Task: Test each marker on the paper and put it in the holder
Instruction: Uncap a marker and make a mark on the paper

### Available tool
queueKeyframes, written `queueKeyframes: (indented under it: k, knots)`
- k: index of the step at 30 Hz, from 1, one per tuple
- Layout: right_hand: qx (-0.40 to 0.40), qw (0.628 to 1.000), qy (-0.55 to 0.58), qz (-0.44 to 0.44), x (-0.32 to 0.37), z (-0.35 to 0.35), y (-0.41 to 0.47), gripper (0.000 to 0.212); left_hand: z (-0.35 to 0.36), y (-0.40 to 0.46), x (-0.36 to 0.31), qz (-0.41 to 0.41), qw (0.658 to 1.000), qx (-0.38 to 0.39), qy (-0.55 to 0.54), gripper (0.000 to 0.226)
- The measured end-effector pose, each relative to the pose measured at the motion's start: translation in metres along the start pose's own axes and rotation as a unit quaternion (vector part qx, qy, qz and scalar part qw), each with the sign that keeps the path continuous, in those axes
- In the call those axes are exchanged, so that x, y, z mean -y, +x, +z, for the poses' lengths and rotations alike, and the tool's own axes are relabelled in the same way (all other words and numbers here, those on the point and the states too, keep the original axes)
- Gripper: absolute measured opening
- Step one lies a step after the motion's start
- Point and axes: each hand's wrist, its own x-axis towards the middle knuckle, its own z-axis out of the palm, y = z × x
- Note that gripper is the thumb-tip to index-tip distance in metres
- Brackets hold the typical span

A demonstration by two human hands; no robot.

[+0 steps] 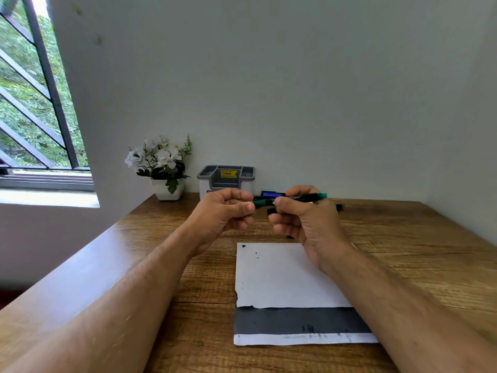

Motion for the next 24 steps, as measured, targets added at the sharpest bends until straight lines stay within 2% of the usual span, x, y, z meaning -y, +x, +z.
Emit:
queueKeyframes:
  k: [3, 8, 11, 13, 17, 24]
  knots:
    - [0.009, 0.999, 0.039, 0.013, 0.002, -0.001, 0.002, 0.006, 0.002, -0.001, -0.002, 0.008, 0.998, -0.024, -0.066, 0.023]
    - [0.023, 0.999, -0.012, 0.046, -0.002, -0.003, 0.005, 0.007, 0.004, -0.001, -0.003, 0.003, 0.986, -0.073, -0.153, 0.028]
    - [0.008, 0.995, -0.098, 0.03, -0.01, -0.004, 0.006, 0.005, 0.006, -0.002, -0.003, -0.008, 0.985, -0.083, -0.151, 0.031]
    - [0.0, 0.993, -0.114, 0.008, -0.017, -0.003, 0.008, 0.003, 0.007, -0.003, -0.003, -0.019, 0.986, -0.082, -0.144, 0.034]
    - [0.012, 0.994, -0.111, -0.012, -0.022, -0.001, 0.009, 0.005, 0.01, -0.004, -0.006, -0.039, 0.981, -0.088, -0.171, 0.035]
    - [0.014, 0.997, -0.081, 0.001, -0.028, -0.001, 0.009, 0.005, 0.018, -0.006, -0.007, -0.062, 0.977, -0.092, -0.181, 0.034]
